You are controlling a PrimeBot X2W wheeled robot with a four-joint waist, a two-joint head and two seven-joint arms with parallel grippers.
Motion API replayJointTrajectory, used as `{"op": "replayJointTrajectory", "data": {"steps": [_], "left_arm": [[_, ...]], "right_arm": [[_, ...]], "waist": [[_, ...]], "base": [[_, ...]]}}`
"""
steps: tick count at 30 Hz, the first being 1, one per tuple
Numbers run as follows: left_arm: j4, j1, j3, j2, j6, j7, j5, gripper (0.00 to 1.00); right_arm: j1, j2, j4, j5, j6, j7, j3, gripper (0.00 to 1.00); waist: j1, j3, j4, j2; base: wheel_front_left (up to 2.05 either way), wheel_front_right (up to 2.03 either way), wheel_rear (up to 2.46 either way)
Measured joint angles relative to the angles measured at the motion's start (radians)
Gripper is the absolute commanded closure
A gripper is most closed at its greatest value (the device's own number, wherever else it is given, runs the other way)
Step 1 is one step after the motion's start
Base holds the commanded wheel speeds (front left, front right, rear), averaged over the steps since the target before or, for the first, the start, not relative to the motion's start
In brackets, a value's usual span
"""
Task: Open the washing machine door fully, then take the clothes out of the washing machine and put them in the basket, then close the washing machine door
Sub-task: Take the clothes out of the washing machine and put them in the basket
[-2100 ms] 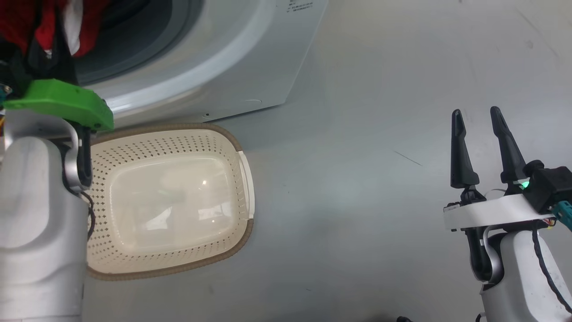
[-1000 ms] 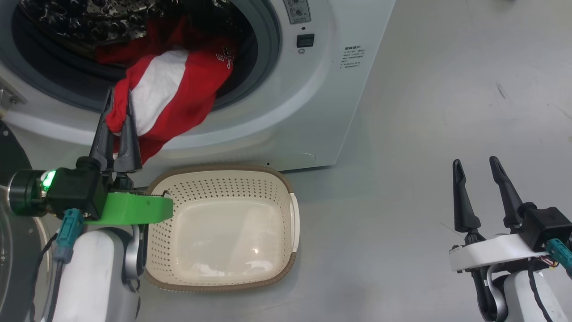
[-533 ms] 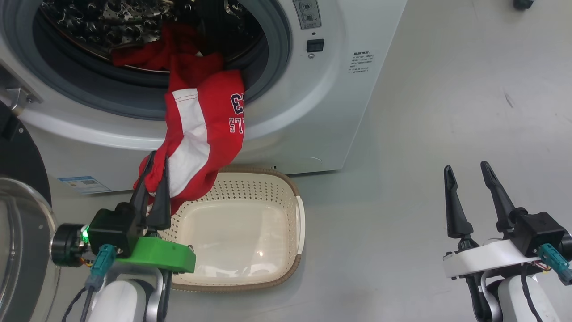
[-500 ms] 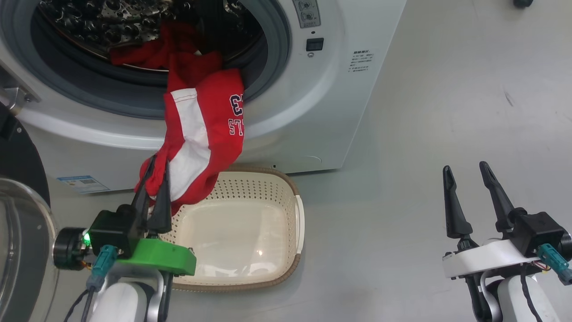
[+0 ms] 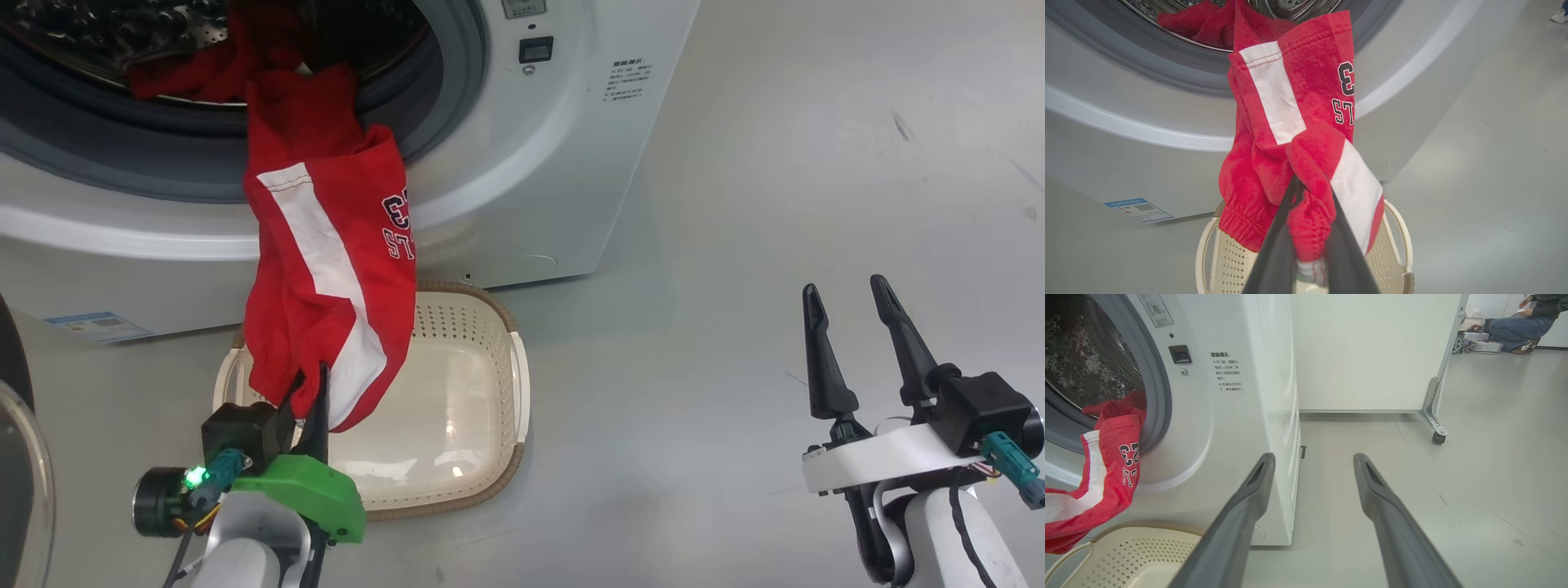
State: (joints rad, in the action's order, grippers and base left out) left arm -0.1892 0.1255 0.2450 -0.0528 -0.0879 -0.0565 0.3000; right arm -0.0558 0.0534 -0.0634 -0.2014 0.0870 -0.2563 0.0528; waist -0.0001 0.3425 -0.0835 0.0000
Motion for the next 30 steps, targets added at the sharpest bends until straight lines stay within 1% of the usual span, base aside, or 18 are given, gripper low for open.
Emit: {"op": "replayJointTrajectory", "data": {"steps": [3,11,18,22,23,24,25,30], "left_arm": [[-0.050,0.019,-0.012,0.001,0.001,0.007,0.023,1.00],[-0.224,0.111,-0.015,0.002,0.010,0.055,0.025,1.00],[-0.357,0.193,-0.027,0.003,0.014,0.070,0.026,1.00],[-0.426,0.228,-0.038,0.005,0.014,0.074,0.051,1.00],[-0.442,0.235,-0.042,0.006,0.014,0.074,0.053,0.70],[-0.458,0.240,-0.044,0.006,0.015,0.074,0.057,0.20],[-0.472,0.245,-0.046,0.006,0.015,0.074,0.063,0.00],[-0.529,0.272,-0.049,0.008,0.015,0.071,0.080,0.00]], "right_arm": [[-0.007,-0.001,0.003,0.000,0.000,0.000,0.001,0.00],[-0.035,-0.005,0.004,-0.013,0.003,0.000,0.010,0.00],[-0.049,-0.005,0.003,-0.028,0.004,0.000,0.007,0.00],[-0.059,-0.006,0.003,-0.034,0.004,0.000,0.001,0.00],[-0.060,-0.007,0.003,-0.036,0.004,0.000,0.001,0.00],[-0.061,-0.007,0.002,-0.037,0.004,0.000,0.001,0.00],[-0.061,-0.007,0.002,-0.037,0.004,0.000,0.001,0.00],[-0.066,-0.007,-0.001,-0.038,0.004,0.000,0.000,0.00]], "waist": [[0.0000,0.017,-0.013,0.0000],[0.0000,0.057,-0.053,0.0000],[0.0000,0.083,-0.083,0.0000],[0.0001,0.093,-0.094,0.0000],[0.0001,0.094,-0.095,0.0000],[0.0000,0.095,-0.096,0.0000],[0.0001,0.096,-0.097,0.0000],[0.0001,0.095,-0.101,0.0000]], "base": [[0.00,0.00,0.00],[0.00,0.00,0.00],[0.00,0.00,0.00],[0.00,0.00,0.00],[0.00,0.00,0.00],[0.00,0.00,0.00],[0.00,0.00,0.00],[0.00,0.00,0.00]]}}
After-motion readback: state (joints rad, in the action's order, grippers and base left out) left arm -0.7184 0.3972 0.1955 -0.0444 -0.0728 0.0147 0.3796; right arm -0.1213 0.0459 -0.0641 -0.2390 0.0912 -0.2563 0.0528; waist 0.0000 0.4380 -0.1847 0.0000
